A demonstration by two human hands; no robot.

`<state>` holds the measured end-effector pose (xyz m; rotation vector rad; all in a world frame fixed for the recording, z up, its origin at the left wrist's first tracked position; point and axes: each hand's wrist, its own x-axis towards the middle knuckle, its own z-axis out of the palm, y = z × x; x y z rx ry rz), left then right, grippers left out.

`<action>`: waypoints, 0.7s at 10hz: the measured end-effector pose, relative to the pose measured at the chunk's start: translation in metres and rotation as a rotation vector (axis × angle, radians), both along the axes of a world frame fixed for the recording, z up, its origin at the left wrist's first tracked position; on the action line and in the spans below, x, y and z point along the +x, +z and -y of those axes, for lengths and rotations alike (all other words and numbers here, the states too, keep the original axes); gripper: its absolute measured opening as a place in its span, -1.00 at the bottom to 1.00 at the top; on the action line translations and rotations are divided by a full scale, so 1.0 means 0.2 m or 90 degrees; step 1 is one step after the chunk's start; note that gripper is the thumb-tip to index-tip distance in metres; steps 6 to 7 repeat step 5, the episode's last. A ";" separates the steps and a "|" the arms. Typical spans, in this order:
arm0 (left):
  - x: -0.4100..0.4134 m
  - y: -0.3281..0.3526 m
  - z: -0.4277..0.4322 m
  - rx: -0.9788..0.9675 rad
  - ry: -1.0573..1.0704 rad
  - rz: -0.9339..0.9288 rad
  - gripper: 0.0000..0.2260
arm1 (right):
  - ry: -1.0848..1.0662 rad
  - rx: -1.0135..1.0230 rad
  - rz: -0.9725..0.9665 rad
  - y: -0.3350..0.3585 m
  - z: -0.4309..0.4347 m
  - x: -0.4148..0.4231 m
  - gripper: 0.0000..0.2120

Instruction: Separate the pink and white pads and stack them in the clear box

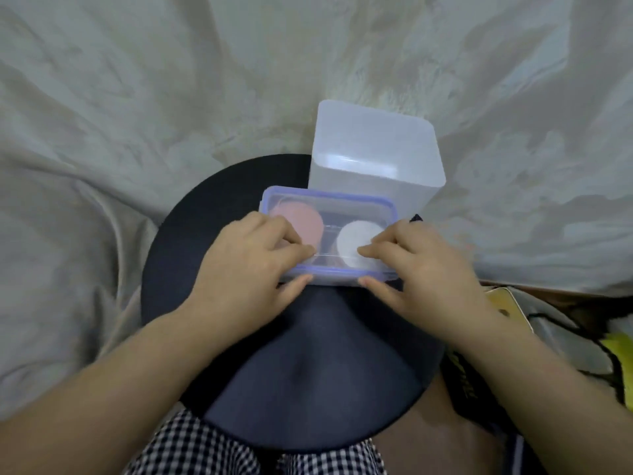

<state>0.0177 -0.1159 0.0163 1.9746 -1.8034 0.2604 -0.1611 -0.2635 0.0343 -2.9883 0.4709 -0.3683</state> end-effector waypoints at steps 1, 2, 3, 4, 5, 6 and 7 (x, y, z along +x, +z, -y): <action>-0.05 0.05 -0.01 0.054 0.030 0.009 -0.77 | -0.028 0.035 -0.059 0.06 -0.03 0.01 -0.74; -0.08 0.11 -0.01 0.149 0.045 -0.019 -0.76 | -0.055 0.072 -0.142 0.15 -0.08 0.03 -0.72; -0.10 0.26 0.00 0.417 0.058 -0.070 -0.58 | -0.092 0.126 -0.341 0.26 -0.11 0.08 -0.65; -0.09 0.46 0.06 0.631 0.073 -0.140 -0.63 | -0.090 0.156 -0.512 0.39 -0.08 0.15 -0.59; -0.08 0.70 0.14 0.742 0.074 -0.139 -0.69 | -0.080 0.162 -0.599 0.54 -0.05 0.21 -0.63; -0.08 0.70 0.14 0.742 0.074 -0.139 -0.69 | -0.080 0.162 -0.599 0.54 -0.05 0.21 -0.63; -0.08 0.70 0.14 0.742 0.074 -0.139 -0.69 | -0.080 0.162 -0.599 0.54 -0.05 0.21 -0.63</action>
